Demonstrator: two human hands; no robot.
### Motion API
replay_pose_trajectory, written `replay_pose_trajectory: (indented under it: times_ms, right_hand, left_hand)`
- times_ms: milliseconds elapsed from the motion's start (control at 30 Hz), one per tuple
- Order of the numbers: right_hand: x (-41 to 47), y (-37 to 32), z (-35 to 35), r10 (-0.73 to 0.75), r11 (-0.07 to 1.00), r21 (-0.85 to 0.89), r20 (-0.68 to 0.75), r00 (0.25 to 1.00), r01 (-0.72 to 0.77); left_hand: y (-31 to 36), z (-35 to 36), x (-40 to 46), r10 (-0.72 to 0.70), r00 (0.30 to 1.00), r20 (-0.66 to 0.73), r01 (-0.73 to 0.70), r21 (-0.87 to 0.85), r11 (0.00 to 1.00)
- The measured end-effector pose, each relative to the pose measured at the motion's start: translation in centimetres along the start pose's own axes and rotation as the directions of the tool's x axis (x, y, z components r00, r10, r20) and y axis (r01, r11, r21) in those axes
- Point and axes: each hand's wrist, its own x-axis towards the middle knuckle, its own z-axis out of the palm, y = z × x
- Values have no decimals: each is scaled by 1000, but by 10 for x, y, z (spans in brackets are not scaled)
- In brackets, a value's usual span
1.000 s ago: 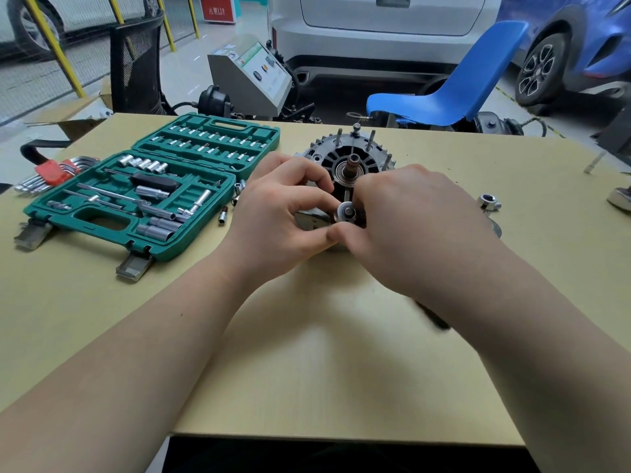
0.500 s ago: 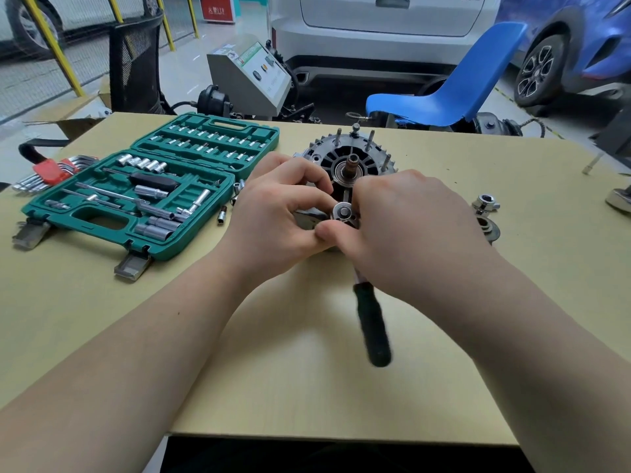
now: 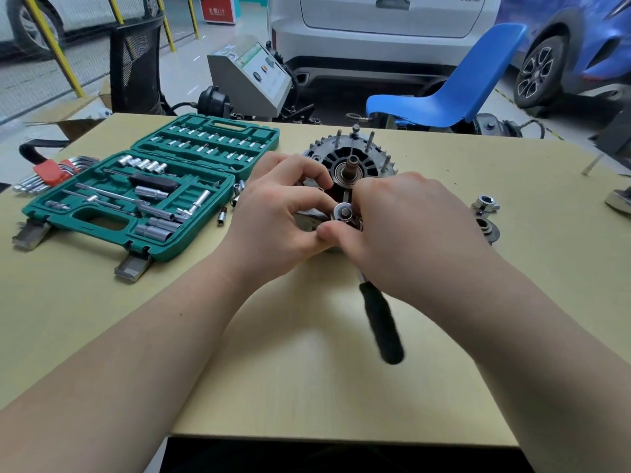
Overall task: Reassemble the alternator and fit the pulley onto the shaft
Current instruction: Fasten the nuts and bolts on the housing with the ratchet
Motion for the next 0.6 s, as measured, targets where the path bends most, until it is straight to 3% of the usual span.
replay_pose_trajectory:
  times_ms: [200, 433, 600]
  right_hand:
    - [2, 5, -1, -80, 997, 5, 21, 997, 80]
    - [1, 3, 1, 15, 998, 53, 34, 999, -16]
    - [-1, 1, 0, -17, 1000, 25, 22, 1000, 17]
  left_hand:
    - [1, -1, 1, -11, 1000, 13, 11, -15, 1000]
    - [0, -1, 0, 8, 1000, 15, -9, 18, 1000]
    - [0, -1, 0, -6, 1000, 20, 6, -14, 1000]
